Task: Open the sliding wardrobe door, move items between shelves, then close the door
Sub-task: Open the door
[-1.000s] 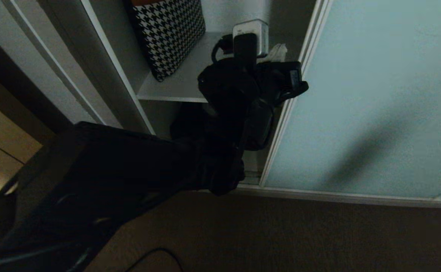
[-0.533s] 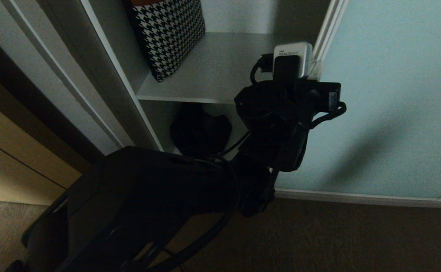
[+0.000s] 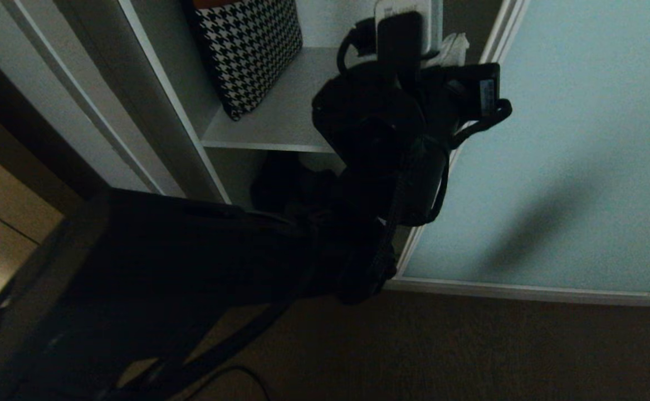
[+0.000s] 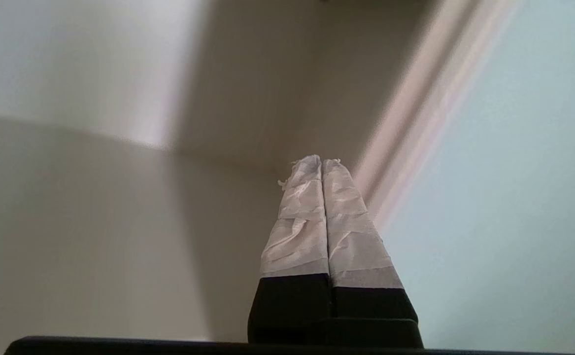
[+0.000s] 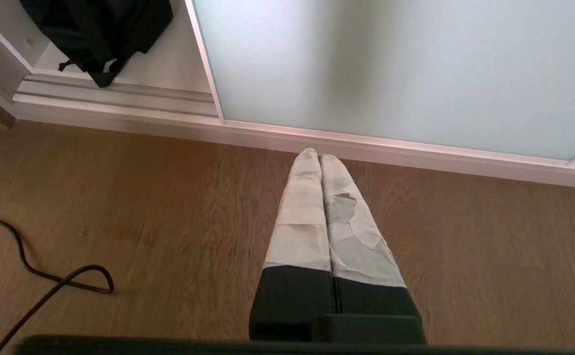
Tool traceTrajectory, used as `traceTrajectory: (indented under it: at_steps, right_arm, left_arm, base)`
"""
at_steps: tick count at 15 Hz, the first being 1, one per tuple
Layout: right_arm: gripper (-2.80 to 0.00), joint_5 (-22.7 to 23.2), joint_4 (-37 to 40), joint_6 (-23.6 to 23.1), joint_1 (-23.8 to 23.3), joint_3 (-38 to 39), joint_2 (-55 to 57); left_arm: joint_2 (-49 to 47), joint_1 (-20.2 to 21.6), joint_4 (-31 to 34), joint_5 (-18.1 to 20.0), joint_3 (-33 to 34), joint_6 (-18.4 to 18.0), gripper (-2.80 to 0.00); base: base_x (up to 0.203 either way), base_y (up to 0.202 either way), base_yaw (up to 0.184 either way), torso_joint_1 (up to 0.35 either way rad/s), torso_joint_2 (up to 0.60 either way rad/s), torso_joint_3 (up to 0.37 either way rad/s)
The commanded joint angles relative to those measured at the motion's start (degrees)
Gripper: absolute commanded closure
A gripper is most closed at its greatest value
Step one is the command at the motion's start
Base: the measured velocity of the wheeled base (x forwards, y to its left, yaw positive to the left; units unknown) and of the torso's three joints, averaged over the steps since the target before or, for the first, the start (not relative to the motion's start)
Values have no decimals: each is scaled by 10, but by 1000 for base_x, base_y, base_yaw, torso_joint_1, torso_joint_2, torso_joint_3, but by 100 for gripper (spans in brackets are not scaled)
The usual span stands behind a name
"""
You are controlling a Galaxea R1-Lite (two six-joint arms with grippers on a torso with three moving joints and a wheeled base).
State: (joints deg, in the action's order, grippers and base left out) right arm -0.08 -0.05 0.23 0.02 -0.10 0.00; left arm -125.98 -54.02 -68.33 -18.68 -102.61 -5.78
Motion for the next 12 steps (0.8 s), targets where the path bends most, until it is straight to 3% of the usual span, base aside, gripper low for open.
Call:
traceTrajectory:
  at_steps: [1,3,6,10,12]
  right_arm:
    - [0,0,0,0,0,0,1]
    - [0,0,0,0,0,0,1]
    - [0,0,0,0,1,0,1]
    - [0,0,0,0,0,0,1]
    - [0,0,0,0,0,0,1]
  left_arm:
    - [79,2,-3,-10,38,-7,0]
    - [147,14,1,-28,112,-41,0]
    - [271,65,49,-63,227,-78,0]
    - [477,122,173,-89,453,-95,0]
    - [585,176,212,-92,579,-102,0]
  base:
    - [0,0,0,0,0,0]
    - [0,0,0,0,0,0]
    - [0,0,0,0,0,0]
    - [0,0,0,0,0,0]
    - [0,0,0,0,0,0]
